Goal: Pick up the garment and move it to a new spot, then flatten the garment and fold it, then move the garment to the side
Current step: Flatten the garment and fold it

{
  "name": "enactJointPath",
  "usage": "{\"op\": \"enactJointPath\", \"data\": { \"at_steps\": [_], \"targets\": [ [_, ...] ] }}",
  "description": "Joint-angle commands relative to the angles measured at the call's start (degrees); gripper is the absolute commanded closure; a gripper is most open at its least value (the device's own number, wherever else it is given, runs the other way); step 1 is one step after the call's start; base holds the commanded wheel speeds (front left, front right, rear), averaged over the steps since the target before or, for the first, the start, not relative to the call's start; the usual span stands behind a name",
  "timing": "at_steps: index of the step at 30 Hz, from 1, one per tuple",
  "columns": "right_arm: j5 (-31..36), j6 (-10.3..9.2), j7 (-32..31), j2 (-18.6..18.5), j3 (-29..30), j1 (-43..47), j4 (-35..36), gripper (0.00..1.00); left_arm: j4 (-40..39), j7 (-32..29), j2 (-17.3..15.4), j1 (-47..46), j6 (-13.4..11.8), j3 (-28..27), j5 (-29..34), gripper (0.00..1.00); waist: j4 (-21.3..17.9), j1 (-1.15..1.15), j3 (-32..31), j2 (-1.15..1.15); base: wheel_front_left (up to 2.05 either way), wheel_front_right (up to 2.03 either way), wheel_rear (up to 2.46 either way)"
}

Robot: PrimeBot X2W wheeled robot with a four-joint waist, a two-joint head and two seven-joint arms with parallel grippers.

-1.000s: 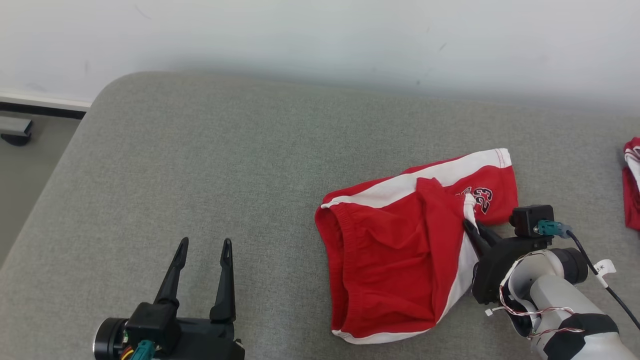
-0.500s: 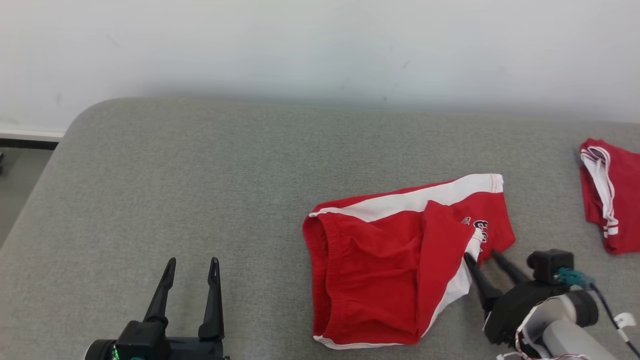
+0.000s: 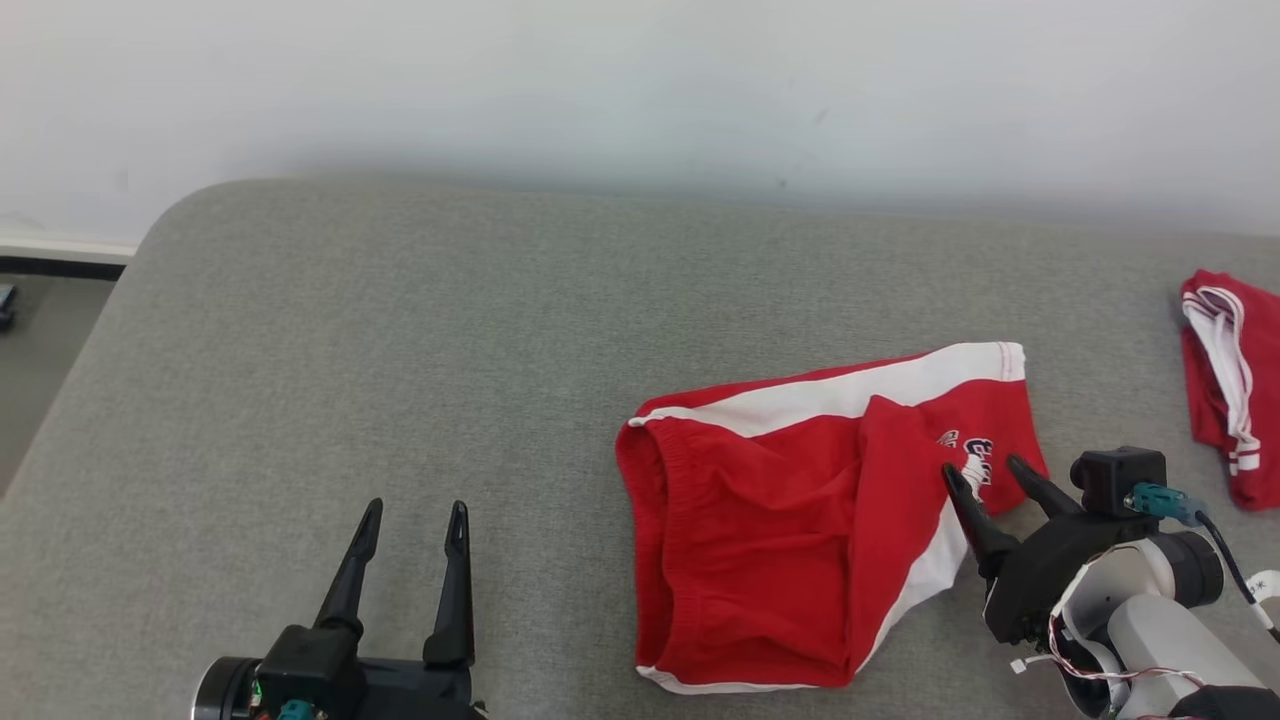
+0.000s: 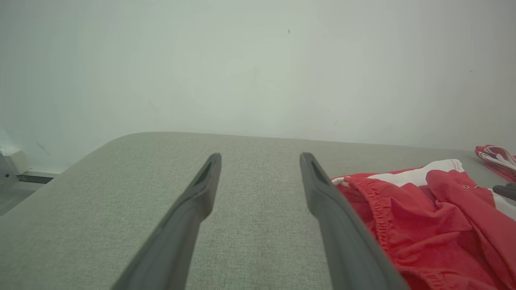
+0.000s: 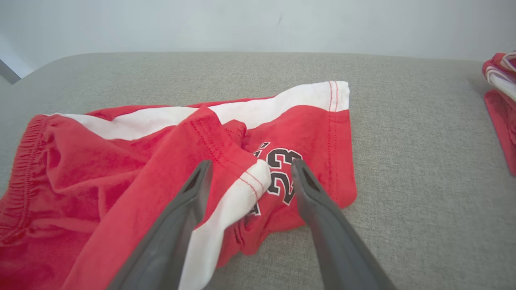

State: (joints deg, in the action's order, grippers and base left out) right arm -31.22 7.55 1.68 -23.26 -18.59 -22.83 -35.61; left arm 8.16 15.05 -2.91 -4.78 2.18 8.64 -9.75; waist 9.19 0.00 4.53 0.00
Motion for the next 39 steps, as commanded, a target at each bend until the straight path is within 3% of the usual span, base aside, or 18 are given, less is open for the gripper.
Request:
{"op": "enactJointPath", "data": {
  "at_steps": [1,2,3,4,5,6,13,20,27,31,32,33,39],
  "targets": [
    [0.2,-0.16,-0.4,0.1,0.1,-0.4,-0.4,0.0,0.1,0.2,0.0,-0.4,-0.1,0.1,-0.2,0.0,0.9,0.0,0.4,0.0,0.0,0.0,0.0],
    [0.4,-0.16,-0.9,0.1,0.0,-0.5,-1.0,0.0,0.2,0.2,0.0,-0.6,-0.1,0.3,-0.3,0.0,1.3,0.0,0.6,0.0,0.0,0.0,0.0],
    [0.7,-0.16,-1.1,0.0,0.0,-0.8,-1.6,0.15,0.2,0.2,0.0,-0.7,-0.2,0.5,-0.4,0.0,1.7,0.0,0.7,0.0,0.0,0.0,0.0],
    [0.8,-0.16,-1.3,0.0,-0.1,-1.0,-2.1,0.56,0.3,0.2,0.0,-0.8,-0.3,0.6,-0.5,0.0,2.0,0.0,0.8,0.0,0.0,0.0,0.0],
    [1.0,-0.16,-1.3,0.1,-0.1,-1.2,-2.6,0.72,0.3,0.2,0.0,-0.9,-0.4,0.7,-0.7,0.0,2.3,0.0,0.8,0.0,0.0,0.0,0.0],
    [1.3,-0.16,-0.8,0.1,-0.1,-1.4,-3.0,1.0,0.3,0.2,0.0,-1.0,-0.5,0.6,-0.8,0.0,2.5,0.0,0.9,0.0,0.0,0.0,0.0],
    [3.1,-0.16,3.8,1.0,-0.1,-1.4,-2.7,1.0,0.5,0.2,0.0,0.5,-0.7,-0.2,-0.7,0.0,1.8,0.0,-0.3,0.0,0.0,0.0,0.0],
    [2.5,-0.16,7.4,1.2,4.4,6.4,5.8,1.0,0.1,0.2,0.0,2.2,-0.3,-1.3,-0.2,0.0,-1.3,0.0,-1.4,0.0,0.0,0.0,0.0],
    [2.6,-0.16,3.3,4.0,13.6,19.5,17.5,1.0,0.2,0.2,0.0,2.0,0.3,-1.7,0.1,0.0,-3.6,0.0,-0.8,0.0,0.0,0.0,0.0],
    [2.5,-0.16,-2.0,8.7,17.7,26.6,23.8,1.0,0.4,0.2,0.0,1.4,0.7,-1.7,0.2,0.0,-4.9,0.0,0.0,0.0,0.0,0.0,0.0],
    [3.5,-0.16,-2.8,9.1,18.5,27.6,25.0,0.62,0.6,0.2,0.0,1.2,0.8,-1.7,0.3,0.0,-5.1,0.0,0.1,0.0,0.0,0.0,0.0],
    [4.2,-0.16,-3.1,9.7,19.3,28.2,26.0,0.0,0.8,0.2,0.0,1.0,1.0,-1.7,0.4,0.0,-5.3,0.0,0.0,0.0,0.0,0.0,0.0],
    [9.1,-0.16,-4.0,11.8,23.8,31.4,30.4,0.0,2.0,0.2,0.0,2.1,2.4,-2.2,1.9,0.0,-6.5,0.0,-1.5,0.0,0.0,0.0,0.0]
  ]
}}
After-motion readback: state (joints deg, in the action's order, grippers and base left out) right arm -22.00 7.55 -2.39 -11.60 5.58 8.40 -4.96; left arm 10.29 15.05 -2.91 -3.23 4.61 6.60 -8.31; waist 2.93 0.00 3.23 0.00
